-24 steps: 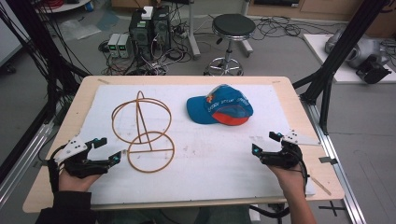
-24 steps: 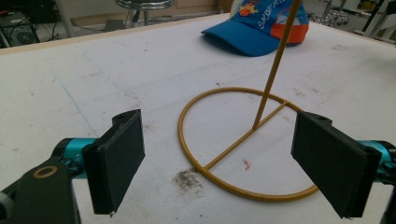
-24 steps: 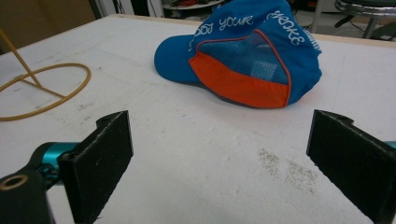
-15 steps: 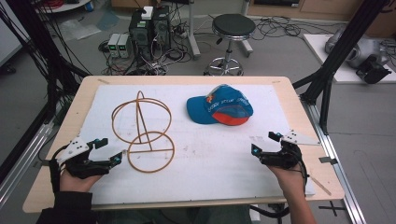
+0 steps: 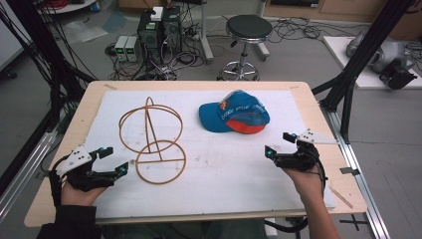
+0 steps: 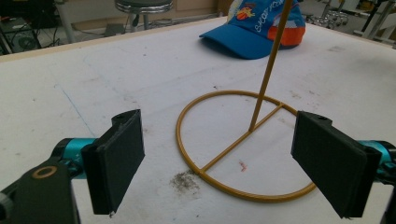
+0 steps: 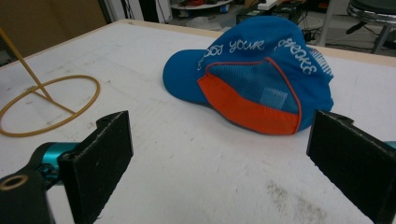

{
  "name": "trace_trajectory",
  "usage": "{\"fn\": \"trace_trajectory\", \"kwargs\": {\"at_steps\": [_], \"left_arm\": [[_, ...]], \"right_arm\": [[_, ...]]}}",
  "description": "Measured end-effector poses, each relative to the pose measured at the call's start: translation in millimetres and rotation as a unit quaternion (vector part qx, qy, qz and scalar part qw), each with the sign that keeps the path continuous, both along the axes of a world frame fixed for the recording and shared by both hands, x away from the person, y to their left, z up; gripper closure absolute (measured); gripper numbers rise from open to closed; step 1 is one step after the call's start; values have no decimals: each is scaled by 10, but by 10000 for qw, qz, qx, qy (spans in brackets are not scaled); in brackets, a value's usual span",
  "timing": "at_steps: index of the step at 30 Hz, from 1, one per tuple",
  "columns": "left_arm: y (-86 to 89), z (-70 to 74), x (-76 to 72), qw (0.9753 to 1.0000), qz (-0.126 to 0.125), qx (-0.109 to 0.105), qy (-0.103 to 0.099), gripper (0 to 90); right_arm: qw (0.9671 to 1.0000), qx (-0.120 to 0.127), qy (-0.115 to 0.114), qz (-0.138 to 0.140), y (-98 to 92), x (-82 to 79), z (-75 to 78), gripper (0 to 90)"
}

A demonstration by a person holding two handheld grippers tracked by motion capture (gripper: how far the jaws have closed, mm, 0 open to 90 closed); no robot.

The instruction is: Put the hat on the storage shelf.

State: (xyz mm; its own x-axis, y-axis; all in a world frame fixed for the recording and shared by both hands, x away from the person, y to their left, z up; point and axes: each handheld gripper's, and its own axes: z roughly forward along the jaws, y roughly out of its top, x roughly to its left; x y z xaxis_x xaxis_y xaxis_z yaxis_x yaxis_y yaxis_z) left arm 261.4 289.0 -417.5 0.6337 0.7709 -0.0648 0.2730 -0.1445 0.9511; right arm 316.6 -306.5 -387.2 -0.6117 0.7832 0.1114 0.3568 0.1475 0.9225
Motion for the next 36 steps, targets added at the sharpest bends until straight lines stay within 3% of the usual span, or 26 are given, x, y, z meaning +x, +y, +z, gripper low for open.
{"fn": "trace_trajectory", "kwargs": {"at_steps": [6,9,13,18,26,31,36], "left_arm": [[-8,4,-12,10000,0,57,4,174],[-9,0,-17,10000,36,58,23,175],[11,4,-16,9999,77,97,12,174],[12,-2,-4,9999,64,116,25,175],[23,-13,1,9998,82,155,66,175],[30,-24,1,9998,94,168,74,175],[24,-32,2,9997,99,189,97,175]], "right_arm": [[9998,0,81,170,-5,190,161,62],[9993,-267,143,199,32,360,295,63],[9989,-361,164,246,74,524,403,63],[9991,-303,188,234,94,709,462,62],[9990,-312,262,191,192,1160,638,62],[9988,-228,386,194,268,1392,640,62],[9982,-290,512,138,329,1597,502,62]]}}
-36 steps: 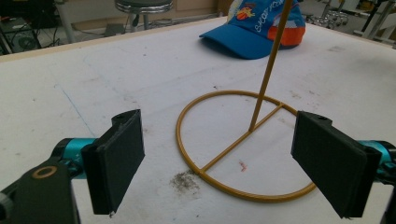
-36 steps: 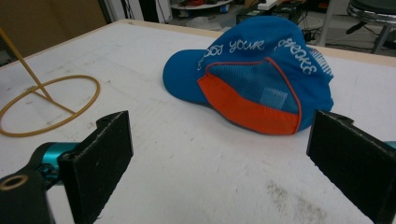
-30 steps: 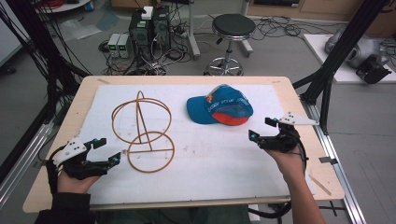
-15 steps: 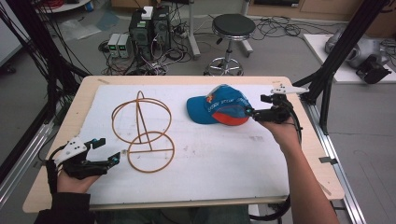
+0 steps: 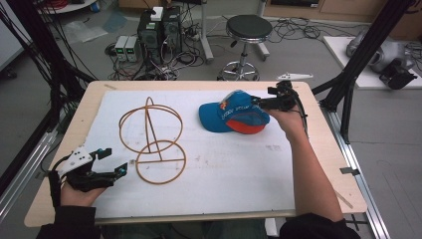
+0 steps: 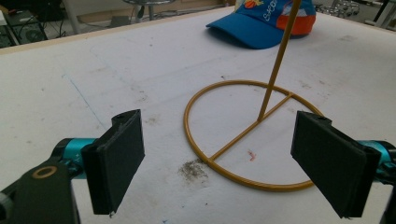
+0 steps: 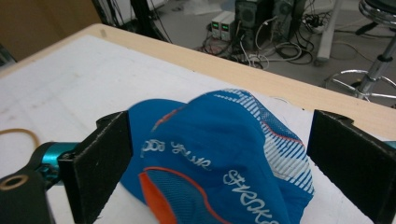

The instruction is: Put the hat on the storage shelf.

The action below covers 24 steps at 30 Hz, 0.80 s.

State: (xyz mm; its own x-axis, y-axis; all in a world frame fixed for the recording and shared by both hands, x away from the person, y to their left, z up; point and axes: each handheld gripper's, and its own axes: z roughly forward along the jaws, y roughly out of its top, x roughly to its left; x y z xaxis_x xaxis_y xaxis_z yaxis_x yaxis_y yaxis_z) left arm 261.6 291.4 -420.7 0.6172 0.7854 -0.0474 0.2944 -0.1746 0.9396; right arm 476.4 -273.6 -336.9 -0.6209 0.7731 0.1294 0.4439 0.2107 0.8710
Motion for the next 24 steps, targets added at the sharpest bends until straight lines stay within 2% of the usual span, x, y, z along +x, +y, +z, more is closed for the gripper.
{"fn": "trace_trajectory", "kwargs": {"at_steps": [11,12,14,18,19,22,24], "left_arm": [[-53,-14,12,10000,-72,43,22,175],[-55,-12,9,10000,-70,38,16,175],[-54,-9,2,10000,-69,33,3,175],[-46,-6,-3,10000,-23,83,-6,176],[-45,-6,-5,10000,12,82,-25,176],[-32,0,-13,9999,46,83,-54,176],[-15,4,-20,9999,52,88,-64,176]], "right_arm": [[9994,-47,281,-184,61,290,-256,63],[9991,-68,367,-204,74,340,-329,63],[9987,-153,401,-262,88,383,-394,63],[9977,-61,577,-362,93,430,-476,83],[9971,110,713,-251,80,445,-511,216],[9966,95,768,-271,90,459,-547,244],[9964,43,811,-235,108,461,-572,367]]}}
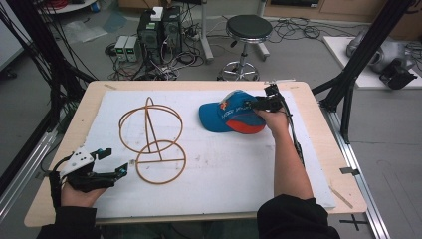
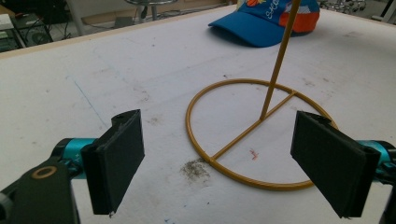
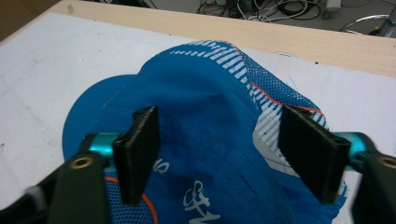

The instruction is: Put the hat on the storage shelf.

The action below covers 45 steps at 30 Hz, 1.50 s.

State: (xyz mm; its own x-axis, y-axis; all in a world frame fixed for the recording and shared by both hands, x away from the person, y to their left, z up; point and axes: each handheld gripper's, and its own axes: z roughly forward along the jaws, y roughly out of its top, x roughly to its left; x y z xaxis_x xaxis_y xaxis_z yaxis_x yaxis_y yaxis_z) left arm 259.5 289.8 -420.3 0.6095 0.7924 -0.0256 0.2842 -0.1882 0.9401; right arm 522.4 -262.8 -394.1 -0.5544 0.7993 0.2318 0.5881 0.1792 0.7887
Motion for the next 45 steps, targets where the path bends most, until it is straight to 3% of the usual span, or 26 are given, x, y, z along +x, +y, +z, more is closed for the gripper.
{"fn": "trace_trajectory", "kwargs": {"at_steps": [4,6,7,8,10,18,31,35,38,41,44,45], "left_arm": [[9,-8,-3,10000,17,1,10,176],[11,-9,-2,10000,15,6,18,176],[14,-11,0,10000,9,17,22,176],[14,-14,1,10000,9,-1,28,176],[14,-18,3,10000,6,7,28,176],[2,-11,-7,10000,-14,10,35,177],[6,-23,0,10000,-12,-8,49,177],[-2,-26,3,10000,-14,-37,62,177],[-14,-28,5,10000,-25,-31,62,176],[-17,-25,1,10000,-28,-26,68,177],[-11,-19,-3,10000,-33,-8,70,177],[-10,-19,-4,10000,-28,-15,69,176]], "right_arm": [[9998,-38,-144,112,26,-30,35,604],[9996,-97,-212,142,33,-40,51,640],[9992,-130,-342,185,38,-65,88,762],[9987,-211,-420,213,44,-83,110,818],[9980,-269,-504,254,50,-114,149,883],[9965,-418,-566,449,47,-171,214,895],[9951,-95,-883,445,-30,-312,477,895],[9937,147,-1021,439,-98,-430,687,895],[9930,92,-1077,484,-95,-480,807,895],[9895,183,-1287,633,-69,-582,1070,895],[9878,230,-1380,687,-51,-627,1187,895],[9860,298,-1465,740,-29,-670,1293,895]]}}
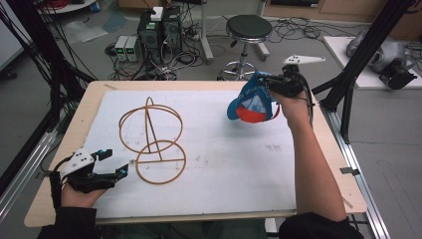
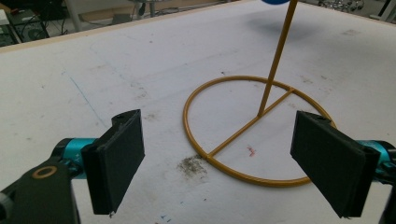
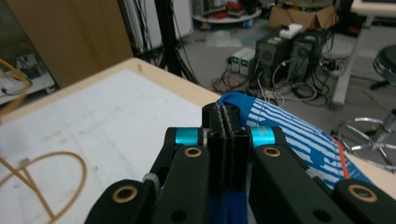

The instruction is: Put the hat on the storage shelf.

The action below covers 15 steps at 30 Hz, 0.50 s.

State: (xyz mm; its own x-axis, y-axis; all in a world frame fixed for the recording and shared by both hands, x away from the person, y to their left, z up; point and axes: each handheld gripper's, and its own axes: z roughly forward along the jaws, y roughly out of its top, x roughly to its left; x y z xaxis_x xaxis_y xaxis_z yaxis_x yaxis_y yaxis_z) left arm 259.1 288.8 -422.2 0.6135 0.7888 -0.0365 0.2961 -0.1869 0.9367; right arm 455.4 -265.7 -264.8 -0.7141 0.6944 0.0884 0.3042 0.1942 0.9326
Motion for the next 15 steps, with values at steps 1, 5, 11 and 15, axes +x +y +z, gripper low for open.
{"fn": "trace_trajectory", "kwargs": {"at_steps": [1,5,11,15], "left_arm": [[3,0,-1,10000,6,-3,8,176],[16,-8,-2,10000,25,-11,3,177],[33,-15,-4,10000,22,-21,4,177],[44,-24,-12,10000,15,-21,14,177]], "right_arm": [[10000,0,0,0,0,0,0,895],[9997,24,-186,141,87,-91,226,895],[9988,58,-352,335,206,-166,428,895],[9964,172,-543,629,337,-242,608,895]]}}
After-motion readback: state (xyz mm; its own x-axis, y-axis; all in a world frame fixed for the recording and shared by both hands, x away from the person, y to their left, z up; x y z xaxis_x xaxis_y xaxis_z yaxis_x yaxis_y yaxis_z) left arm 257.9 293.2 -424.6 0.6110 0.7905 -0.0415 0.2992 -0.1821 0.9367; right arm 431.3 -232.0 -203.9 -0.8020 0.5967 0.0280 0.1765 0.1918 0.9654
